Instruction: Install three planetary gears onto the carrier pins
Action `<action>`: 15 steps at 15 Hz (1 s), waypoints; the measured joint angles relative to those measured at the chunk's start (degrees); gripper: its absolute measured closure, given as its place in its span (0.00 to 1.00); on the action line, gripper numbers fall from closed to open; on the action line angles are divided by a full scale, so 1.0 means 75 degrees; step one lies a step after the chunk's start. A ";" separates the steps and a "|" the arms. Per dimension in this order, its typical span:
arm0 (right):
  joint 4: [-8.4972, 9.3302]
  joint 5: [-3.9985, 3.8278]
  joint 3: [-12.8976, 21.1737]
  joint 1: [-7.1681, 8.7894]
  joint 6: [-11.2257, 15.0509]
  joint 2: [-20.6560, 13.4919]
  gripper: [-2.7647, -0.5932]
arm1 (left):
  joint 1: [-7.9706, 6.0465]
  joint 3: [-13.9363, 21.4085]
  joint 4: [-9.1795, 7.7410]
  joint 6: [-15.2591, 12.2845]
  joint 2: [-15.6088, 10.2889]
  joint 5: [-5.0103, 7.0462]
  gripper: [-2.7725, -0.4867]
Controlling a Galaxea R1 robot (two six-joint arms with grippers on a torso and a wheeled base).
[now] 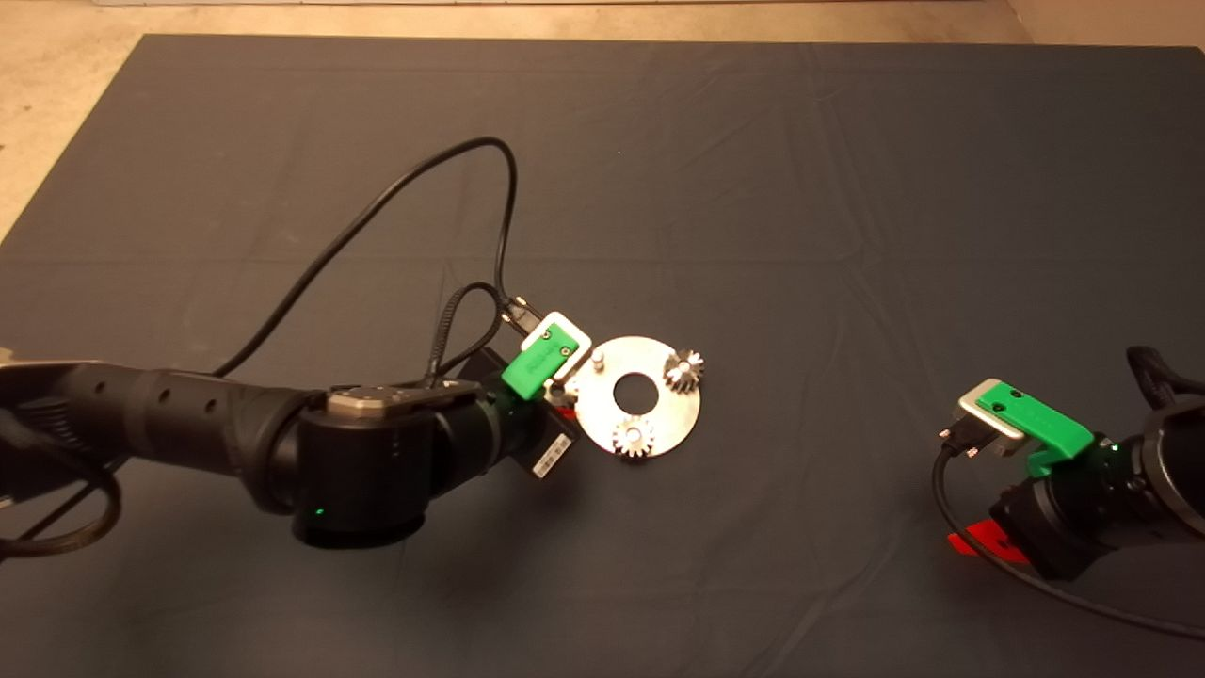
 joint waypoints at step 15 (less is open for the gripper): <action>-0.0001 0.0018 0.0000 0.0000 -0.0055 0.0003 0.46 | -0.0232 -0.0755 -0.0020 0.0126 0.0478 0.0005 0.94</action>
